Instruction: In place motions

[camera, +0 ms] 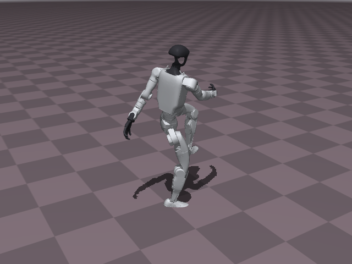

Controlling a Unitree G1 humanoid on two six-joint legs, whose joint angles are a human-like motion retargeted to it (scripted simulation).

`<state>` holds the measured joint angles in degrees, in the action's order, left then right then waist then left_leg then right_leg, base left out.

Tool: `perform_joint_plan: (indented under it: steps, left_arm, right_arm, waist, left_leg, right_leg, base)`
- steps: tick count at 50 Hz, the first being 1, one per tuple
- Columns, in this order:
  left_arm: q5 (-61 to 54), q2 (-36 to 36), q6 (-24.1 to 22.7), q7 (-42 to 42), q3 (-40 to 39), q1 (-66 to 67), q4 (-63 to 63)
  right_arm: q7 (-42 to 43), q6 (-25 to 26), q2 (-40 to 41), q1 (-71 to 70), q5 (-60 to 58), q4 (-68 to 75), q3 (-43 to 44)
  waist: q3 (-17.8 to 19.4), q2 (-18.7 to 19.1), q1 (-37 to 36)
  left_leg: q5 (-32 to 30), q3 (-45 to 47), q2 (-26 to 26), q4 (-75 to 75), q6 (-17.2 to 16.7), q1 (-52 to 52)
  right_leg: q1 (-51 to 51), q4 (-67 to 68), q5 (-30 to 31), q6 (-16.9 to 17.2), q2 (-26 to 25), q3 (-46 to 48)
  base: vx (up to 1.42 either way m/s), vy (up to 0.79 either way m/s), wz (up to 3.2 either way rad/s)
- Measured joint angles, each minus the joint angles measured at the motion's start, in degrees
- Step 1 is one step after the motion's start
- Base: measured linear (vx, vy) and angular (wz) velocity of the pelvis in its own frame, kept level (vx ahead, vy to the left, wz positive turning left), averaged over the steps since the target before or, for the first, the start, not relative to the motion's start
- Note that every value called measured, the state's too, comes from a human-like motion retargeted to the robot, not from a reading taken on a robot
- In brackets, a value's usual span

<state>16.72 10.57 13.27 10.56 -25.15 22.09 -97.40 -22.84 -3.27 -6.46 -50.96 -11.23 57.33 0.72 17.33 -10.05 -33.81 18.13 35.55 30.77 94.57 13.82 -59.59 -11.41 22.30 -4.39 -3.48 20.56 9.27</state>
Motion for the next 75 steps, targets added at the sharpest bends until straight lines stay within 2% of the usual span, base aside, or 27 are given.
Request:
perform_joint_plan:
  steps: [5, 10, 17, 20, 22, 23, 25, 29, 32, 34, 35, 38, 39, 40, 42, 45, 48, 50, 52, 55, 60, 63, 66, 68, 70, 72, 75]
  left_arm:
    - [-3.7, -0.9, -4.4, -1.4, 0.4, -7.5, 1.6]
    - [-8.4, -1.5, -7.3, -4.5, 2.4, -12.3, 8.4]
    - [-12.4, -2.0, -10.4, -6.2, 5.0, -15.6, 16.9]
    - [-12.1, -2.0, -11.1, -6.4, 6.0, -16.0, 18.4]
    - [-11.9, -2.1, -11.2, -6.4, 6.5, -16.0, 18.3]
    - [-11.8, -2.3, -11.2, -6.4, 6.7, -15.9, 18.0]
    - [-11.6, -2.8, -11.4, -6.3, 7.2, -15.9, 17.0]
    - [-11.1, -3.2, -11.7, -7.1, 8.5, -17.2, 12.3]
    - [-9.5, -1.9, -11.7, -9.4, 14.7, -19.2, 7.7]
    - [-8.7, -0.5, -12.0, -7.9, 22.2, -21.6, 5.0]
    - [-9.3, -0.1, -12.4, -6.8, 25.5, -22.9, 3.8]
    - [-16.2, -2.7, -11.7, -11.2, 26.6, -32.2, 3.8]
    - [-17.1, -3.7, -11.9, -12.6, 25.9, -36.0, 5.7]
    - [-17.5, -4.8, -12.1, -13.7, 25.1, -40.0, 8.1]
    - [-16.2, -3.6, -12.8, -15.3, 23.6, -49.3, 13.7]
    - [-14.5, -1.1, -15.4, -17.8, 21.6, -61.4, 21.7]
    - [-15.8, 2.0, -16.8, -20.8, 21.8, -69.6, 29.3]
    - [-15.8, 3.8, -17.2, -22.5, 21.4, -74.3, 32.3]
    - [-16.5, 4.3, -17.8, -23.5, 20.9, -77.4, 33.7]
    - [-18.5, 2.8, -18.8, -23.3, 20.7, -79.1, 34.5]
    - [-18.8, -0.5, -18.0, -20.7, 22.2, -73.0, 33.5]
    - [-17.6, -1.8, -17.0, -15.7, 24.6, -61.9, 33.5]
    - [-15.8, -3.3, -15.3, -13.2, 25.3, -51.4, 28.9]
    - [-15.7, -5.1, -15.3, -12.5, 24.9, -44.2, 24.5]
    - [-15.3, -6.4, -16.0, -13.0, 24.2, -37.8, 20.1]
    - [-14.5, -6.4, -16.4, -14.5, 22.9, -31.8, 16.3]
    - [-13.8, -6.4, -16.4, -16.8, 17.0, -24.5, 9.6]
  right_arm:
    - [0.6, -2.4, 2.5, 9.3, -7.4, 5.3, 0.7]
    - [1.5, -3.5, 3.3, 20.8, -9.7, 11.6, -1.4]
    - [3.3, -1.8, 4.2, 33.7, -9.0, 17.4, -2.4]
    - [3.8, -1.4, 3.9, 36.9, -10.5, 18.9, -3.0]
    - [3.5, -1.3, 3.3, 38.6, -11.7, 19.5, -3.2]
    - [3.3, -1.1, 2.9, 39.4, -12.4, 19.7, -3.3]
    - [3.0, -0.6, 1.9, 41.0, -14.0, 20.1, -2.9]
    - [2.1, 0.4, -0.6, 44.5, -17.4, 21.3, -0.7]
    - [3.8, 0.3, -1.9, 46.9, -19.9, 24.3, 2.7]
    - [7.0, 0.7, -3.1, 49.0, -22.4, 27.9, 4.9]
    - [8.7, 1.5, -3.8, 50.6, -23.5, 29.6, 5.4]
    - [11.9, 3.5, -6.2, 55.8, -28.2, 33.6, 6.5]
    - [13.1, 4.4, -7.0, 57.8, -29.7, 35.1, 6.8]
    - [14.3, 5.4, -7.7, 59.9, -31.0, 36.7, 7.0]
    - [14.1, 9.1, -9.7, 62.8, -30.8, 40.1, 7.1]
    - [9.6, 15.5, -11.9, 68.5, -29.4, 40.1, 9.8]
    - [7.3, 18.7, -14.5, 73.2, -25.2, 40.1, 14.0]
    - [8.2, 19.2, -15.7, 75.4, -20.3, 40.1, 16.6]
    - [9.8, 19.2, -16.3, 76.3, -14.5, 40.1, 18.9]
    - [11.5, 17.4, -16.2, 76.0, -6.7, 40.1, 21.8]
    - [9.6, 13.9, -13.6, 71.7, -5.2, 40.1, 21.9]
    - [3.8, 12.8, -12.1, 64.6, -11.2, 39.6, 18.6]
    - [2.2, 12.3, -9.4, 60.8, -17.8, 35.1, 14.1]
    - [2.8, 11.4, -7.7, 58.5, -21.9, 31.8, 11.4]
    - [3.6, 10.3, -6.7, 56.2, -24.2, 28.9, 8.9]
    - [3.6, 9.1, -6.0, 54.0, -25.8, 26.5, 5.5]
    - [1.1, 7.9, -4.1, 51.8, -27.6, 23.7, 2.4]
  waist:
    - [-9.6, 2.7, 7.2]
    - [-15.2, 6.9, 17.7]
    - [-19.0, 8.1, 26.8]
    - [-19.9, 10.0, 30.1]
    - [-20.8, 11.3, 32.1]
    - [-21.1, 11.9, 32.7]
    - [-21.7, 12.4, 33.9]
    - [-22.8, 12.5, 37.9]
    - [-21.2, 11.7, 38.6]
    - [-19.3, 11.6, 38.6]
    - [-18.4, 11.8, 38.3]
    - [-15.2, 13.0, 38.5]
    - [-14.3, 13.5, 40.1]
    - [-13.6, 14.1, 41.9]
    - [-11.0, 14.3, 47.5]
    - [-5.8, 15.9, 58.1]
    - [-1.8, 18.5, 66.5]
    - [0.8, 19.4, 70.6]
    - [2.3, 19.6, 72.1]
    - [1.1, 18.7, 70.0]
    - [-6.6, 17.3, 64.7]
    - [-7.3, 15.3, 57.6]
    - [-10.3, 14.9, 51.9]
    - [-12.6, 14.8, 49.5]
    - [-15.1, 13.7, 47.9]
    - [-16.9, 11.3, 43.6]
    - [-19.9, 6.6, 36.3]
  left_leg:
    - [-0.1, -3.9, 0.8, -5.6, -3.6, 9.9]
    - [-3.3, -11.8, -7.2, -21.4, -7.8, 21.3]
    - [-8.5, -16.5, -19.1, -54.3, -11.6, 41.6]
    - [-11.7, -19.9, -22.9, -69.5, -14.1, 49.4]
    - [-6.4, -17.1, -22.8, -78.0, -18.2, 54.2]
    - [-4.0, -15.2, -22.9, -81.3, -19.0, 56.2]
    - [-0.3, -11.5, -23.9, -86.1, -17.8, 59.2]
    - [-1.1, -14.3, -24.4, -88.9, -19.0, 58.6]
    - [0.4, -14.1, -25.1, -88.0, -16.7, 59.1]
    - [1.1, -18.2, -24.7, -86.0, -16.5, 59.3]
    - [1.5, -19.8, -24.1, -85.0, -16.6, 59.3]
    - [3.1, -19.4, -22.1, -83.4, -16.6, 60.0]
    - [3.3, -19.9, -21.8, -83.2, -16.4, 59.9]
    - [3.2, -20.8, -21.5, -83.0, -16.0, 59.6]
    - [3.7, -22.2, -22.7, -81.9, -13.7, 59.2]
    - [3.4, -25.3, -21.0, -81.1, -10.7, 58.4]
    - [4.0, -27.3, -16.4, -78.9, -10.0, 56.1]
    - [5.2, -27.5, -13.9, -76.4, -8.8, 54.6]
    - [6.1, -28.9, -12.7, -73.7, -8.0, 53.5]
    - [6.3, -28.9, -14.0, -73.5, -8.1, 54.8]
    - [3.8, -25.8, -18.8, -79.6, -9.7, 56.8]
    - [3.9, -19.9, -20.0, -83.2, -10.9, 63.1]
    - [3.6, -16.5, -20.5, -85.8, -12.8, 66.1]
    - [3.9, -15.8, -21.0, -86.0, -13.7, 66.4]
    - [4.3, -16.4, -23.3, -85.6, -14.0, 65.3]
    - [4.7, -13.4, -26.0, -85.4, -14.7, 65.7]
    - [4.1, -8.7, -29.5, -86.3, -16.2, 66.3]
  right_leg:
    - [2.8, -6.8, 1.2, 1.7, -5.6, 7.6]
    - [7.1, -11.4, 1.6, 4.2, -9.2, 13.4]
    - [9.4, -15.5, 2.3, 7.3, -9.8, 16.3]
    - [10.4, -17.0, 2.5, 7.8, -11.9, 17.2]
    - [10.4, -17.2, 2.6, 7.9, -13.1, 18.5]
    - [10.4, -17.2, 2.7, 8.0, -13.8, 18.6]
    - [10.6, -17.3, 2.8, 8.3, -14.0, 19.5]
    - [10.3, -15.9, 2.2, 8.2, -12.8, 22.7]
    - [10.0, -12.1, 1.6, 6.9, -11.2, 24.3]
    - [9.6, -6.7, 2.5, 4.4, -10.4, 25.2]
    - [9.2, -3.2, 4.1, 2.7, -10.1, 25.8]
    - [-3.2, 24.1, 16.9, -4.5, -3.1, 22.3]
    - [-8.5, 32.7, 17.5, -5.3, -2.5, 18.7]
    - [-13.9, 40.7, 16.1, -5.0, -3.0, 14.4]
    - [-21.9, 56.5, 12.6, -8.3, 5.7, 15.7]
    - [-36.8, 72.8, 8.7, -8.5, 9.2, 11.9]
    - [-49.5, 79.4, 5.6, -8.4, 10.2, 11.6]
    - [-53.8, 79.5, 4.3, -9.2, 10.7, 13.9]
    - [-54.3, 77.5, 3.8, -9.8, 10.3, 16.4]
    - [-52.0, 74.7, 4.6, -9.2, 9.3, 17.1]
    - [-37.1, 66.6, 7.5, -6.7, 8.4, 19.9]
    - [-22.5, 53.3, 12.5, -4.8, -0.1, 19.1]
    - [-9.6, 34.8, 16.6, -3.0, -11.3, 13.2]
    - [-0.4, 19.5, 18.6, -2.5, -15.4, 10.5]
    - [8.3, 3.0, 11.8, 1.4, -16.8, 11.0]
    - [14.8, -8.1, 0.3, 2.7, -15.8, 15.7]
    - [15.5, -17.7, 3.7, 5.0, -13.2, 13.1]
  base:
    - [0.05, -0.01, 0.91]
    - [0.08, 0.08, 1.20]
    - [0.08, 0.13, 0.64]
    - [0.09, 0.20, 0.36]
    - [0.12, 0.24, 0.36]
    - [0.12, 0.24, 0.20]
    - [0.14, 0.26, 0.29]
    - [0.10, 0.27, 0.62]
    - [0.10, 0.29, 0.36]
    - [0.14, 0.23, 0.23]
    - [0.11, 0.16, -0.07]
    - [0.02, 0.25, 0.05]
    - [-0.05, 0.27, 0.58]
    - [-0.08, 0.31, 0.63]
    - [-0.16, 0.36, 0.82]
    - [-0.18, 0.16, 1.53]
    - [-0.02, 0.05, 1.29]
    - [0.00, 0.05, 0.74]
    - [0.01, 0.00, 0.15]
    - [0.04, -0.06, -0.53]
    - [0.04, -0.09, -0.70]
    - [0.08, -0.03, -1.58]
    - [0.16, -0.20, -1.30]
    - [0.17, -0.24, -0.66]
    - [0.13, -0.23, -0.37]
    - [0.05, -0.24, -1.17]
    - [0.03, -0.27, -1.20]
